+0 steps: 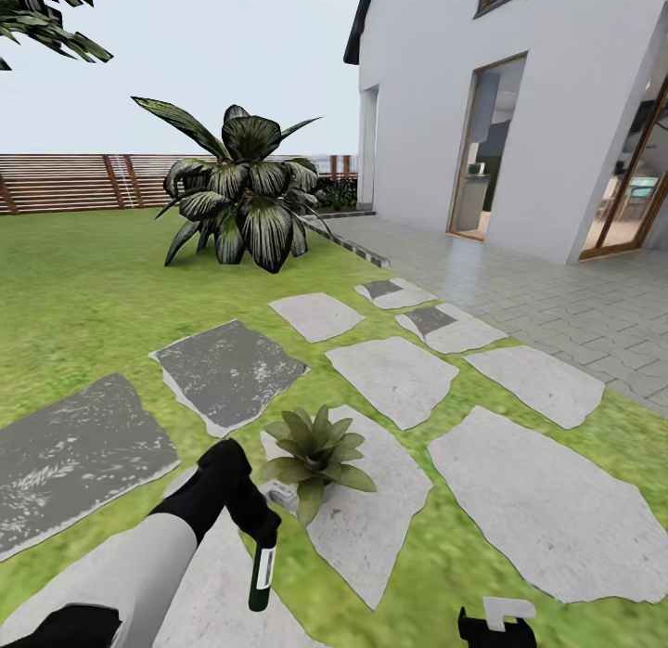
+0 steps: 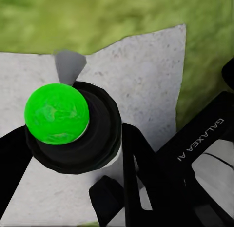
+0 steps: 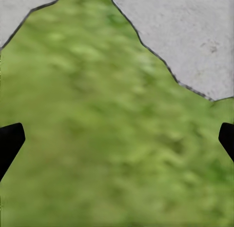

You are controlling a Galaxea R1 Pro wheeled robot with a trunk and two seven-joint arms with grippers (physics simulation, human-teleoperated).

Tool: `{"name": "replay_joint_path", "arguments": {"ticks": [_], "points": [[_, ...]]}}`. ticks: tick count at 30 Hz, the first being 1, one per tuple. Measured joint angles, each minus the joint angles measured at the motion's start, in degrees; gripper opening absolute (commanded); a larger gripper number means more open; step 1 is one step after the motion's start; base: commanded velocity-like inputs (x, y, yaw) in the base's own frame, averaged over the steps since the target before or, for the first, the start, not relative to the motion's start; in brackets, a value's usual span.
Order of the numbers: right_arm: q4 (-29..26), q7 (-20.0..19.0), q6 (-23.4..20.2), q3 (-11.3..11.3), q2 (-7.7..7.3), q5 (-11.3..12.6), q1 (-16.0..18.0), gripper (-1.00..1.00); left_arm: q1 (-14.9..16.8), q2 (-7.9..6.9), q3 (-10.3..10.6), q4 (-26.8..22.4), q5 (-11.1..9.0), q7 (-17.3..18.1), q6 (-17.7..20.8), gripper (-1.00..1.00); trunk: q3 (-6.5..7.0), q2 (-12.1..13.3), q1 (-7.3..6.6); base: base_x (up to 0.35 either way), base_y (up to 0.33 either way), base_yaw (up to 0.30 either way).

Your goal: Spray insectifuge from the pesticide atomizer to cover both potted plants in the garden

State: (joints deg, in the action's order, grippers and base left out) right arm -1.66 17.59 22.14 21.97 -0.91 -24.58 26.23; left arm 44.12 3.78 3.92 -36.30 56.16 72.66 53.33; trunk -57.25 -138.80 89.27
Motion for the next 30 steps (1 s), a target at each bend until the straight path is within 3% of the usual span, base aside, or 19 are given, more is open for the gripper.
{"name": "replay_joint_path", "arguments": {"ticks": [17, 19, 23, 30], "points": [[0.0, 0.2, 0.1, 0.0, 0.39, 0.1, 0.0, 1.00, -0.5, -0.03, 0.2, 0.8, 0.0, 0.1, 0.1, -1.00, 0.00, 0.0, 0.00, 0.114, -0.095, 0.000], [0.0, 0.2, 0.1, 0.0, 0.39, 0.1, 0.0, 1.00, -0.6, -0.50, 0.2, 0.8, 0.1, 0.1, 0.0, -1.00, 0.00, 0.0, 0.00, 0.000, -0.001, 0.000], [0.0, 0.2, 0.1, 0.0, 0.39, 0.0, 0.0, 1.00, -0.6, -2.77, 0.0, 0.8, 0.2, 0.1, -0.1, -1.00, 0.00, 0.0, -0.01, 0.052, 0.000, 0.000], [0.1, 0.1, 0.1, 0.0, 0.10, 0.0, -0.1, 1.00, -0.6, -3.35, -0.1, 0.9, 0.1, 0.1, -0.1, -1.00, 0.00, 0.0, -0.03, 0.291, 0.000, 0.000]]}}
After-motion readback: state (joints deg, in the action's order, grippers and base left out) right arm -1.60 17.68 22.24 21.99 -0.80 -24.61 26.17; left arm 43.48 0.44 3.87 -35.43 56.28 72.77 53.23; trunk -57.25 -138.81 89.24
